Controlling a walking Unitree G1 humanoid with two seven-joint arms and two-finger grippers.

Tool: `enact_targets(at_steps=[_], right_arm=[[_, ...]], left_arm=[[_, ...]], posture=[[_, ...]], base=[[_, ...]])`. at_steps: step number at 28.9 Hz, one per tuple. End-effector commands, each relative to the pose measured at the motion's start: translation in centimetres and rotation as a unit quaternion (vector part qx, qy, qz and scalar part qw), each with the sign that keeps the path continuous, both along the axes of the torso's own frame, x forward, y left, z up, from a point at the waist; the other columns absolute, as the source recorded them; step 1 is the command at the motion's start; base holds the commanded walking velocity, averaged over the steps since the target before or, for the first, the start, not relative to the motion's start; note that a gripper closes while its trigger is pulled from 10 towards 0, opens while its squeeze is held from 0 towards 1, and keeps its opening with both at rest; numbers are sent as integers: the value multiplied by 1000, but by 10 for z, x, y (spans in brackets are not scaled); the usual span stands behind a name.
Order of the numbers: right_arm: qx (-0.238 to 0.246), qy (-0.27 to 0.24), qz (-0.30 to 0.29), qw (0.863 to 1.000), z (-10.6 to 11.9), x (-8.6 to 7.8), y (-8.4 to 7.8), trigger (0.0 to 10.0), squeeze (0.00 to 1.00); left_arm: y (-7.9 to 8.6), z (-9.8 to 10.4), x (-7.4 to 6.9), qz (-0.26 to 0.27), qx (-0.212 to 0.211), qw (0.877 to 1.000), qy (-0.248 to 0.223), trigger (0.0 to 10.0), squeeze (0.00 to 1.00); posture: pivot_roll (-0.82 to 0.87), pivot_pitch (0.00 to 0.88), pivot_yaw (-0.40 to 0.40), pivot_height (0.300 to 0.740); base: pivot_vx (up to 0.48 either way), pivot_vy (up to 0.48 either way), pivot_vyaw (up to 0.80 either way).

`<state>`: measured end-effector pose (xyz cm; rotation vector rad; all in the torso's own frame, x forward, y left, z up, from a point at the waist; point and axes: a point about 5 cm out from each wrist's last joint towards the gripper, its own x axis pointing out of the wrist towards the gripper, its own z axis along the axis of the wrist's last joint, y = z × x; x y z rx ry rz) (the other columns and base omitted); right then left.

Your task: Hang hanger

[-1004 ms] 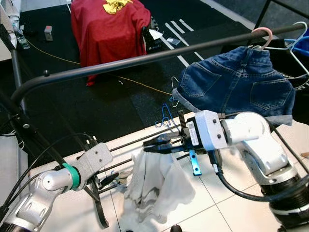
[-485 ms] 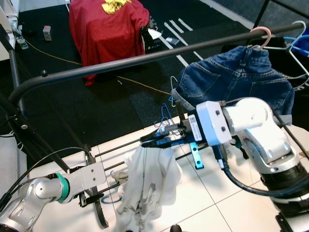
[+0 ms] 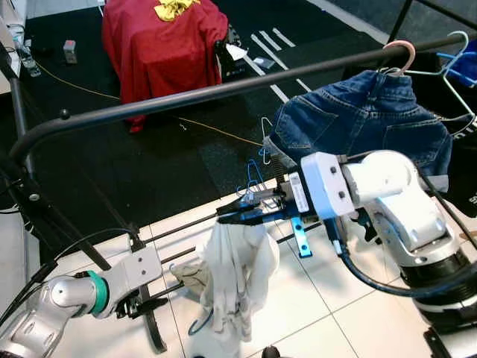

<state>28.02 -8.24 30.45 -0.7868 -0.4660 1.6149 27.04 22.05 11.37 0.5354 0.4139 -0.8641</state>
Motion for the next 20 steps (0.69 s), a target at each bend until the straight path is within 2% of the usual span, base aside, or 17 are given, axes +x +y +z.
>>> enact_targets(at_steps=[1, 2, 3, 4, 7, 10, 16, 17, 19, 20], right_arm=[[12, -15, 5, 1000, 5, -2, 0, 0, 0], [18, -11, -8, 1000, 2, 2, -2, 0, 0], [18, -11, -8, 1000, 2, 2, -2, 0, 0], [27, 0, -21, 999, -3, 6, -3, 0, 0], [33, 10, -30, 999, -8, 9, -3, 0, 0], [44, 34, -27, 998, -21, 6, 3, 0, 0], [46, 40, -24, 998, -25, 5, 5, 0, 0], [46, 51, -17, 997, -32, 2, 10, 0, 0], [46, 51, -17, 997, -32, 2, 10, 0, 0], [46, 60, -10, 997, -37, 0, 13, 0, 0]], left_arm=[[2, -3, -5, 9, -14, 1000, 23, 10000, 0], [-2, 0, -5, 26, -37, 999, 20, 10000, 0], [-2, 0, -5, 26, -37, 999, 20, 10000, 0], [-8, 3, -1, 52, -56, 997, 6, 10000, 0], [-15, 4, 1, 61, -67, 996, -1, 10000, 0], [-41, 6, -1, 65, -117, 991, 3, 10000, 0], [-46, 8, 0, 70, -131, 989, -1, 10000, 0], [-55, 14, 5, 81, -166, 983, -12, 10000, 0], [-55, 14, 5, 81, -166, 983, -12, 10000, 0], [-61, 20, 8, 78, -192, 978, -20, 10000, 0]], posture=[[-82, 216, 77, 740], [-77, 216, 76, 740], [-77, 216, 76, 740], [-71, 217, 76, 740], [-73, 218, 79, 740], [-71, 217, 82, 740], [-71, 217, 82, 740], [-67, 215, 79, 740], [-67, 215, 79, 740], [-71, 214, 78, 740]], base=[[0, 0, 0], [0, 0, 0], [0, 0, 0], [0, 0, 0], [0, 0, 0], [0, 0, 0], [0, 0, 0], [0, 0, 0], [0, 0, 0], [0, 0, 0]])
